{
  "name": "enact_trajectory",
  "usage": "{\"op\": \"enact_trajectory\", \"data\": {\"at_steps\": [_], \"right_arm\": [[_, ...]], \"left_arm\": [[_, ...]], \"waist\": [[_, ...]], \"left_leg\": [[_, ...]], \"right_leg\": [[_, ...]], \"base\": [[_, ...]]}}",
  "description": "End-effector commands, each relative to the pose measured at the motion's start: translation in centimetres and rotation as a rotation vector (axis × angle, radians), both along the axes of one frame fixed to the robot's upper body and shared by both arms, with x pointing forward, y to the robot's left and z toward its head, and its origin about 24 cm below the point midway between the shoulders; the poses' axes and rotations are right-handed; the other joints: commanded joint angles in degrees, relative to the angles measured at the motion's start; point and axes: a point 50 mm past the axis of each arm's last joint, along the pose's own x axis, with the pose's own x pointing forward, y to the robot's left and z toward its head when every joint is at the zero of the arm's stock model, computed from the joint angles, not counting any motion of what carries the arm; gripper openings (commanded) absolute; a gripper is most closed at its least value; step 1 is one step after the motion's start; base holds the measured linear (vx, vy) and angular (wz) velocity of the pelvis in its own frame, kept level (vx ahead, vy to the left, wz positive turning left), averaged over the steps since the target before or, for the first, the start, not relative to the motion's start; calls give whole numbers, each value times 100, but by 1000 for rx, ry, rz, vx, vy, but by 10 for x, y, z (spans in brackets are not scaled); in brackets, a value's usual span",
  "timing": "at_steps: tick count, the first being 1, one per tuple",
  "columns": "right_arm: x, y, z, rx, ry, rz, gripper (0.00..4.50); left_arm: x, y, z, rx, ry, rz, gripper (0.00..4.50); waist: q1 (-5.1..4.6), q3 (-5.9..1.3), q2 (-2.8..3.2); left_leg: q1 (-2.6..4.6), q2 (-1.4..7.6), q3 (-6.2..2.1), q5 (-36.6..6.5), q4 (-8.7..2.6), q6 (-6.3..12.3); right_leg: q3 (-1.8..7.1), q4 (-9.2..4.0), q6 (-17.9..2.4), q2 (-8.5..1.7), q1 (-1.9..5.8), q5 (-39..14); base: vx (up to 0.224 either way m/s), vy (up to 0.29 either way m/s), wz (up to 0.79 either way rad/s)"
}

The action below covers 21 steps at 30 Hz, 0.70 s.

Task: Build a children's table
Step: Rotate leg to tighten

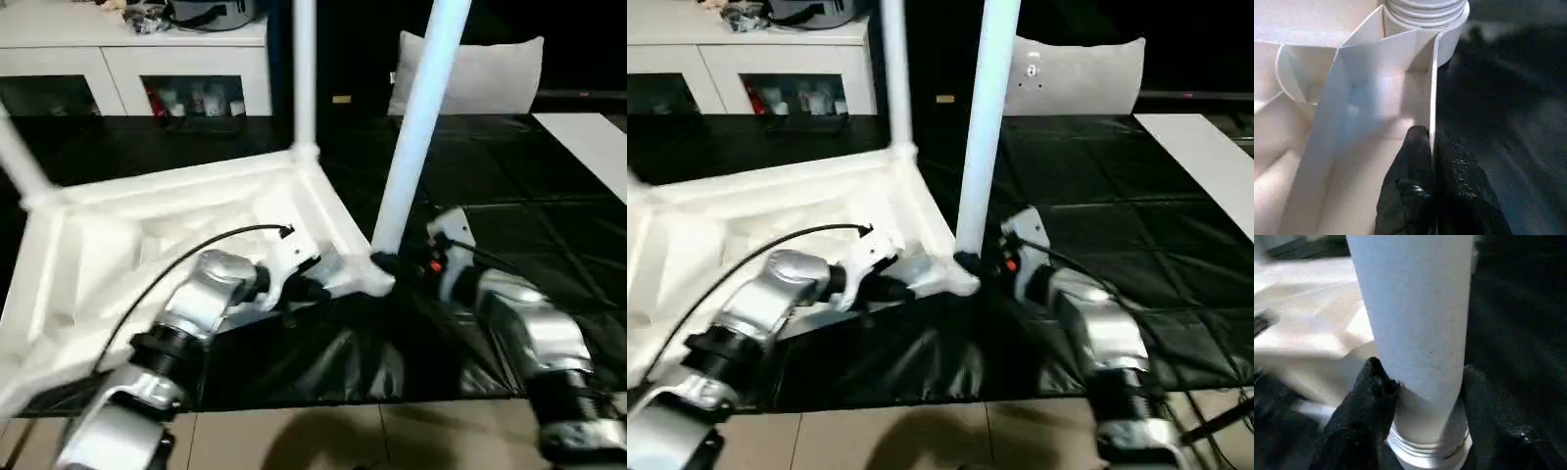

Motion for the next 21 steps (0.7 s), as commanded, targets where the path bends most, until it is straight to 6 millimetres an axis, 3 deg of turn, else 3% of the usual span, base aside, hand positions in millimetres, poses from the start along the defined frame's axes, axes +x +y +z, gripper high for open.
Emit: {"op": "enact_trajectory", "data": {"at_steps": [1, 7, 10, 11, 15, 21], "right_arm": [[0, 21, -13, 6, 53, -14, 246], [-9, 16, -10, 27, 0, 68, 295], [-13, 2, -7, 17, -26, 116, 317], [-14, -3, -7, 9, -32, 130, 331], [-21, -29, 2, -88, -81, 257, 375], [-24, -44, 8, -152, -104, 339, 375]], "left_arm": [[-6, -28, -2, -45, 15, -32, 0], [-4, -20, 0, -24, -11, -52, 0], [-4, -12, 0, 1, -49, -97, 0], [-5, -10, -1, 7, -54, -116, 0], [-10, 7, -4, 38, -55, -233, 0], [-18, 15, -4, 49, -32, -359, 0]], "waist": [[31, -259, -47], [99, -292, -42], [137, -296, -42], [143, -303, -41], [197, -324, -51], [249, -331, -24]], "left_leg": [[-60, 105, -77, -1469, -443, 217], [-83, 149, -37, -1138, -451, 380], [-103, 134, -41, -999, -445, 436], [-88, 142, -19, -1004, -429, 476], [-108, 152, -9, -691, -412, 577], [-80, 190, -6, -637, -413, 583]], "right_leg": [[151, -617, -554, -397, 203, -3187], [214, -496, -985, -393, 268, -1953], [209, -499, -1026, -414, 314, -1878], [222, -490, -1043, -411, 295, -1832], [207, -425, -1182, -404, 335, -1344], [199, -379, -1363, -412, 326, -1021]], "base": [[0, 0, 0], [0, 0, 0], [0, 0, 0], [0, 0, 0], [0, 0, 0], [0, 0, 0]]}}
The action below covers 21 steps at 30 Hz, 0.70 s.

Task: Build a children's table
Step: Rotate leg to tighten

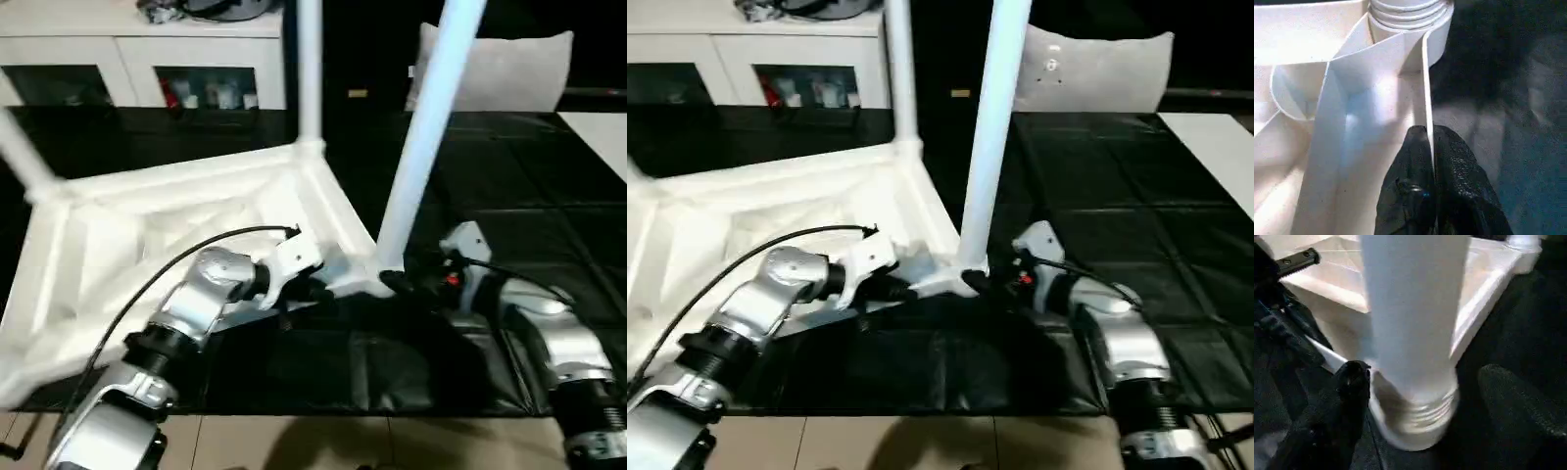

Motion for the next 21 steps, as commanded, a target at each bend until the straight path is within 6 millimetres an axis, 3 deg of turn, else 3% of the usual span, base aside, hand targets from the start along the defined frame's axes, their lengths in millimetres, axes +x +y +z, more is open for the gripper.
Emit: {"op": "enact_trajectory", "data": {"at_steps": [1, 8, 14, 21], "right_arm": [[0, -2, 7, -18, -19, 60, 375], [-18, -11, 21, 23, 68, 411, 375], [-24, -5, 20, 59, 128, 524, 315], [-30, 3, 13, 86, 179, 592, 249]], "left_arm": [[-11, -3, -9, 39, 47, -116, 0], [-24, 11, -9, 91, 117, -354, 0], [-28, 15, -8, 116, 154, -436, 0], [-29, 13, -8, 109, 160, -465, 0]], "waist": [[16, -327, -42], [179, -318, -29], [215, -322, -36], [243, -335, -47]], "left_leg": [[-56, 183, -7, -659, -328, 533], [-41, 225, 12, -760, -318, 626], [-37, 229, 1, -800, -328, 480], [-43, 222, 3, -671, -313, 466]], "right_leg": [[229, -339, -1363, -414, 343, -1035], [220, -330, -1382, -422, 343, -1139], [214, -337, -1349, -427, 338, -1319], [212, -319, -1328, -428, 341, -1257]], "base": [[0, 0, 0], [0, 0, 0], [0, 0, 0], [0, 0, 0]]}}
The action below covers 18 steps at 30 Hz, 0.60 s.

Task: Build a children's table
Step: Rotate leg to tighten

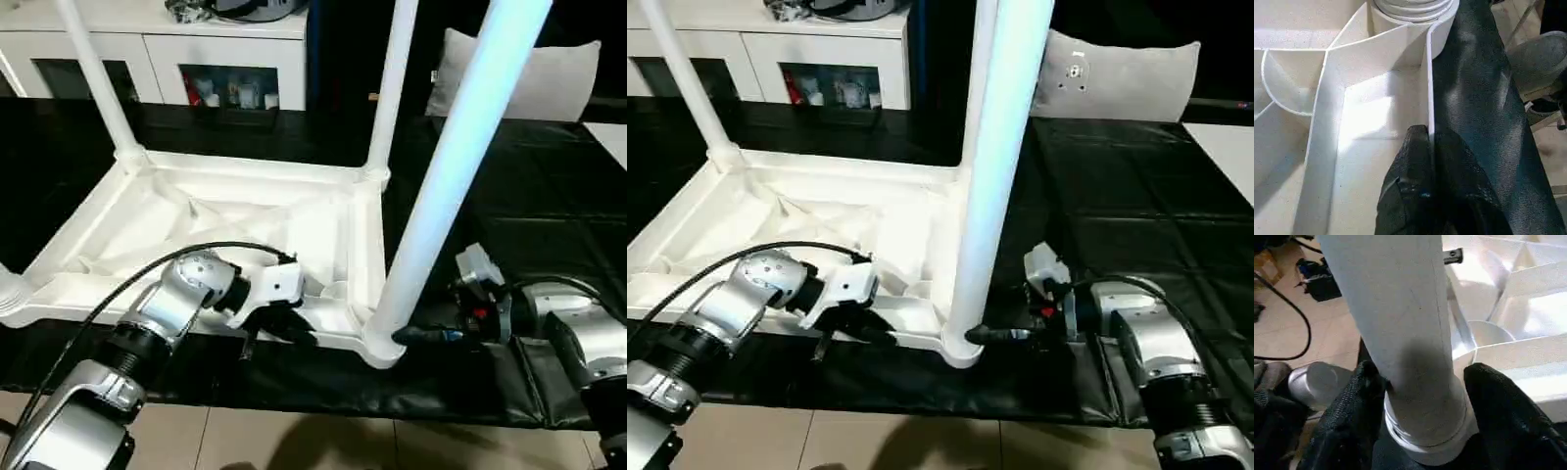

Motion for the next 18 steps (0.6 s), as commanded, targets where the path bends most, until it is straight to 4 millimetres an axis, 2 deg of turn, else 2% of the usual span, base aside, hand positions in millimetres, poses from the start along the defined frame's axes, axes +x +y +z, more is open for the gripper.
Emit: {"op": "enact_trajectory", "data": {"at_steps": [1, 3, 8, 9, 11, 13, 14, 15, 17, 18], "right_arm": [[0, 5, 4, 16, -4, 30, 249], [-2, 6, 3, 21, 15, 42, 217], [-5, 6, 2, 37, 34, 45, 199], [-6, 7, 3, 53, 44, 33, 199], [-6, 8, 3, 60, 46, 25, 197], [-1, 17, -3, 65, 75, -99, 196], [2, 19, -5, 50, 69, -149, 196], [9, 25, -11, 15, 49, -253, 196], [18, 32, -16, 5, 41, -379, 196], [23, 36, -18, 5, 41, -454, 196]], "left_arm": [[-9, -6, -10, 50, 57, -95, 0], [-9, -6, -10, 47, 60, -95, 0], [-9, -6, -10, 34, 70, -70, 0], [-8, -6, -11, 23, 81, -30, 0], [-7, -7, -11, 20, 86, -5, 0], [1, -14, -9, -25, 85, 132, 0], [4, -17, -8, -36, 80, 171, 0], [9, -22, -7, -57, 70, 248, 0], [13, -29, -6, -80, 83, 312, 0], [15, -34, -5, -97, 92, 356, 0]], "waist": [[-7, -337, -49], [9, -341, -50], [17, -338, -57], [11, -338, -75], [27, -342, -66], [23, -327, -66], [-3, -309, -96], [-17, -297, -87], [-85, -262, -101], [-115, -264, -102]], "left_leg": [[-41, 218, 1, -653, -342, 470], [-38, 217, 1, -629, -340, 467], [-42, 210, 0, -621, -340, 450], [-45, 209, 5, -613, -340, 447], [-44, 210, 0, -568, -336, 446], [-44, 207, 1, -580, -341, 431], [-47, 192, 4, -683, -352, 384], [-41, 189, 2, -753, -356, 329], [-38, 120, -33, -973, -369, 137], [-34, 117, -37, -1020, -374, 100]], "right_leg": [[224, -330, -1316, -423, 331, -1266], [225, -323, -1316, -422, 333, -1232], [224, -332, -1258, -422, 332, -1314], [225, -333, -1251, -419, 337, -1320], [225, -325, -1248, -421, 336, -1301], [223, -339, -1238, -418, 327, -1346], [217, -373, -1168, -416, 325, -1606], [221, -378, -1115, -423, 315, -1786], [196, -482, -757, -430, 293, -2787], [194, -493, -675, -437, 296, -2961]], "base": [[0, 0, 0], [0, 0, 0], [0, 0, 0], [0, 0, 0], [0, 0, 0], [0, 0, 0], [0, 0, 0], [0, 0, 0], [0, 0, 0], [0, 0, 0]]}}
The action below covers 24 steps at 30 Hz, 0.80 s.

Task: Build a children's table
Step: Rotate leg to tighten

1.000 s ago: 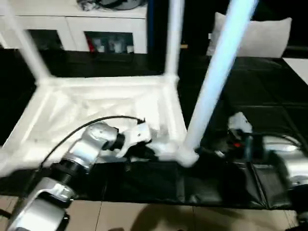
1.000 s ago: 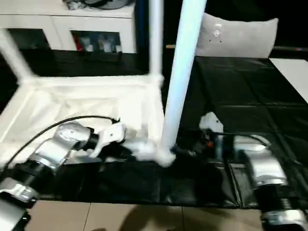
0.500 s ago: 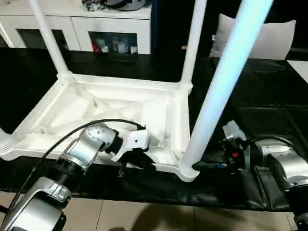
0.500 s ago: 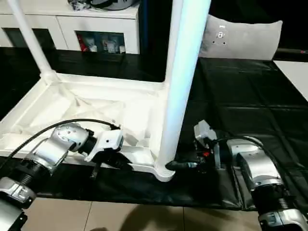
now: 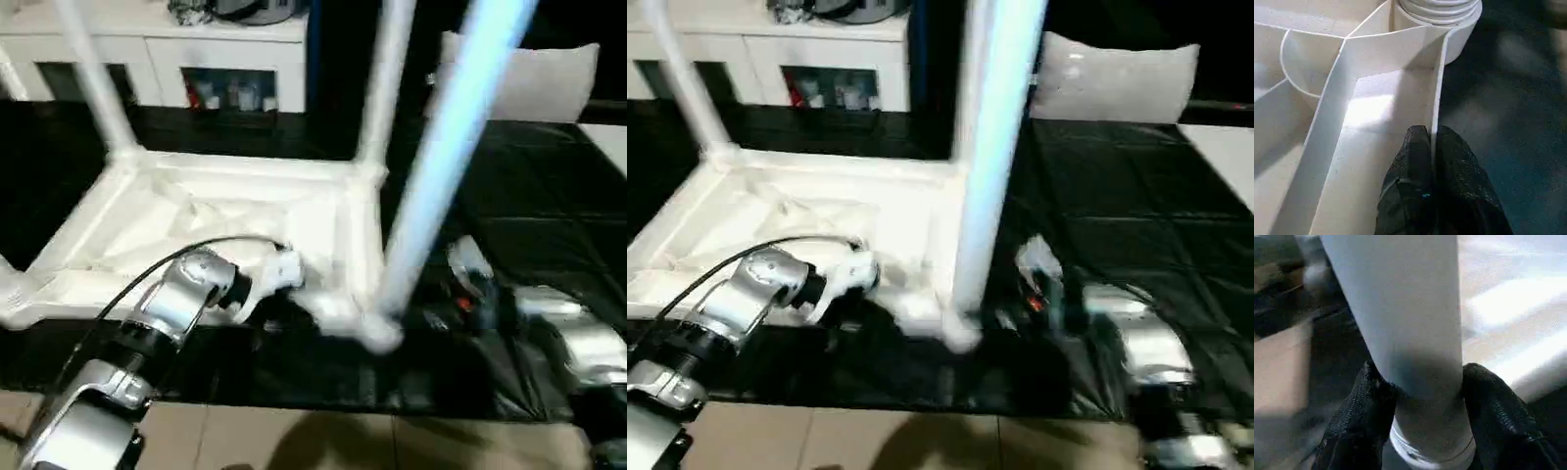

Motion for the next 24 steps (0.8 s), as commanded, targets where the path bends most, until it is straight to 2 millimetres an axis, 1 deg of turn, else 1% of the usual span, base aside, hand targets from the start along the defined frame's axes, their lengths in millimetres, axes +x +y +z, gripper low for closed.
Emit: {"op": "enact_trajectory", "data": {"at_steps": [1, 2, 3, 4, 5, 6, 7, 8, 9, 10, 11, 13, 15, 16, 17, 18, 19, 20, 21, 22, 23, 24], "right_arm": [[10, 22, -11, -16, 47, -124, 195], [13, 27, -12, -18, 53, -176, 195], [15, 29, -13, -21, 55, -201, 195], [19, 35, -13, -29, 61, -263, 195], [23, 39, -14, -35, 72, -328, 194], [26, 44, -15, -38, 82, -384, 194], [29, 48, -17, -50, 82, -425, 194], [32, 52, -17, -67, 61, -464, 194], [34, 53, -17, -80, 27, -481, 194], [35, 53, -15, -56, 9, -503, 194], [37, 52, -13, -7, 8, -525, 229], [36, 51, -10, 63, 14, -507, 263], [33, 50, -7, 84, 0, -468, 266], [31, 46, -6, 93, -9, -442, 276], [31, 45, -5, 95, -10, -440, 292], [29, 36, -3, 107, -18, -416, 304], [29, 36, -3, 107, -19, -414, 308], [26, 25, -2, 88, -37, -363, 311], [25, 21, -1, 77, -45, -340, 318], [21, 12, 2, 52, -62, -274, 330], [19, 7, 4, 39, -70, -237, 349], [17, 3, 5, 19, -75, -204, 354]], "left_arm": [[0, -31, -2, -80, 36, 60, 0], [2, -36, -1, -88, 37, 99, 0], [3, -38, -1, -88, 33, 120, 0], [6, -43, -1, -83, 19, 166, 0], [7, -47, -2, -73, 13, 193, 0], [9, -50, -3, -63, 0, 219, 0], [11, -52, -4, -58, -11, 246, 0], [13, -55, -4, -58, -19, 278, 0], [14, -57, -3, -64, -20, 295, 0], [14, -58, -2, -69, -24, 304, 0], [15, -59, -1, -72, -32, 306, 0], [14, -59, -1, -65, -44, 297, 0], [14, -56, -2, -50, -59, 280, 0], [13, -53, -3, -41, -62, 274, 0], [13, -52, -4, -39, -62, 273, 0], [12, -47, -5, -25, -77, 246, 0], [12, -47, -5, -25, -79, 244, 0], [11, -40, -7, -3, -81, 220, 0], [10, -37, -7, 6, -88, 203, 0], [9, -30, -9, 24, -90, 167, 0], [7, -27, -10, 34, -89, 146, 0], [6, -24, -10, 41, -95, 117, 0]], "waist": [[-27, -263, -93], [-82, -262, -97], [-113, -262, -100], [-156, -265, -102], [-185, -264, -86], [-201, -264, -70], [-224, -261, -75], [-264, -266, -66], [-266, -268, -61], [-264, -277, -67], [-257, -285, -61], [-250, -301, -61], [-230, -306, -50], [-227, -305, -51], [-228, -309, -56], [-217, -313, -54], [-208, -311, -51], [-195, -321, -62], [-180, -330, -57], [-155, -335, -63], [-127, -341, -62], [-116, -338, -64]], "left_leg": [[-94, 107, -50, -1030, -420, 126], [-80, 97, -46, -1076, -412, 119], [-72, 90, -51, -1126, -408, 135], [-82, 83, -48, -1118, -402, 157], [-74, 74, -51, -1148, -398, 193], [-71, 74, -48, -1142, -398, 189], [-78, 68, -48, -1164, -397, 187], [-75, 61, -64, -1258, -402, 156], [-71, 64, -56, -1284, -395, 169], [-64, 84, -57, -1287, -402, 198], [-76, 93, -58, -1259, -413, 248], [-85, 107, -58, -1179, -421, 302], [-97, 133, -46, -1013, -425, 387], [-99, 134, -41, -978, -421, 404], [-104, 133, -34, -948, -416, 414], [-105, 133, -29, -871, -411, 428], [-107, 130, -33, -865, -412, 455], [-105, 136, -23, -832, -401, 482], [-104, 142, -17, -758, -394, 521], [-106, 143, -11, -672, -385, 569], [-106, 145, -16, -624, -377, 594], [-114, 150, -4, -568, -374, 641]], "right_leg": [[182, -562, -601, -434, 300, -3112], [177, -588, -548, -414, 270, -3155], [169, -599, -537, -412, 260, -3204], [170, -602, -516, -398, 261, -3187], [164, -620, -499, -392, 246, -3231], [168, -625, -502, -387, 234, -3213], [164, -632, -500, -384, 224, -3222], [145, -640, -465, -376, 228, -3257], [151, -648, -464, -385, 220, -3254], [164, -643, -508, -397, 216, -3140], [175, -623, -567, -401, 229, -2971], [184, -593, -658, -397, 250, -2684], [203, -534, -885, -392, 280, -2062], [206, -516, -977, -395, 291, -1898], [209, -508, -1011, -396, 304, -1832], [214, -491, -1075, -403, 313, -1708], [211, -499, -1085, -406, 322, -1701], [217, -488, -1122, -411, 330, -1606], [220, -466, -1165, -412, 339, -1462], [215, -461, -1171, -415, 352, -1362], [210, -451, -1185, -421, 363, -1299], [216, -430, -1235, -417, 358, -1151]], "base": [[0, 0, 0], [0, 0, 0], [0, 0, 0], [0, 0, 0], [0, 0, 0], [0, 0, 0], [0, 0, 0], [0, 0, 0], [0, 0, 0], [0, 0, 0], [0, 0, 0], [0, 0, 0], [0, 0, 0], [0, 0, 0], [0, 0, 0], [0, 0, 0], [0, 0, 0], [0, 0, 0], [0, 0, 0], [0, 0, 0], [0, 0, 0], [0, 0, 0]]}}
